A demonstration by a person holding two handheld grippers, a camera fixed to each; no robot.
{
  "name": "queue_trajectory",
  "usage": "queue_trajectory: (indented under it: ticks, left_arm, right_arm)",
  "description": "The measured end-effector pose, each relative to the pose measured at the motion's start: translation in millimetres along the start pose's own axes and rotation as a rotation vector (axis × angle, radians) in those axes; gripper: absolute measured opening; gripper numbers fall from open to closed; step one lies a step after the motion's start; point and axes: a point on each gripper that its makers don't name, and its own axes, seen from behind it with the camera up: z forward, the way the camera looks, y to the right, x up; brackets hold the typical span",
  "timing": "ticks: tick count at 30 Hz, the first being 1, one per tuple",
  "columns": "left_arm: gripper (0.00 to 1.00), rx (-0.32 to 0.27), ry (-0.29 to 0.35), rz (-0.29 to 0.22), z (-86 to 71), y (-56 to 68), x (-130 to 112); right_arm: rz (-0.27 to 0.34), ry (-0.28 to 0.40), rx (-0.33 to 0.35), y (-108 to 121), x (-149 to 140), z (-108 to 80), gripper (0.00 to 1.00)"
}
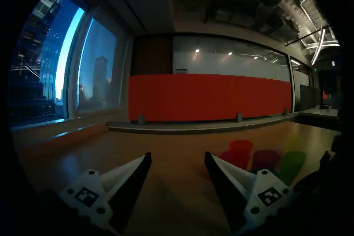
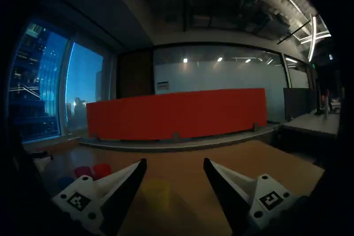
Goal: Pour water
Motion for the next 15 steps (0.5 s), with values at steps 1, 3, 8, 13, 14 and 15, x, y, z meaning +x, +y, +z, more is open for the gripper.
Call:
queue_trajectory:
  ticks: [1, 3, 8, 13, 14, 15]
  left_arm:
    - [0.89, 0.000, 0.000, 0.000, -0.2, 0.0, 0.2]
    - [0.89, -0.001, -0.001, 0.000, -0.6, 0.0, 0.5]
    - [0.89, -0.003, -0.003, 0.000, -0.4, 0.3, -0.2]
    - [0.89, -0.004, -0.003, 0.001, -0.7, -0.3, -0.6]
    - [0.89, -0.004, -0.003, 0.001, -0.8, -0.4, -0.6]
    - [0.89, -0.004, -0.003, 0.001, -0.9, -0.5, -0.6]
  right_arm:
    - [-0.001, 0.000, 0.000, 0.1, 0.2, -0.2, 0.99]
    - [-0.002, 0.001, -0.001, 0.4, 0.8, -0.5, 0.99]
    - [-0.002, 0.008, -0.002, 1.8, 3.4, -2.4, 0.99]
    - [-0.002, 0.015, -0.009, 6.6, 2.8, -4.5, 0.99]
    - [-0.003, 0.017, -0.012, 7.9, 2.4, -5.1, 0.99]
    - [-0.003, 0.018, -0.015, 9.5, 2.0, -5.8, 0.99]
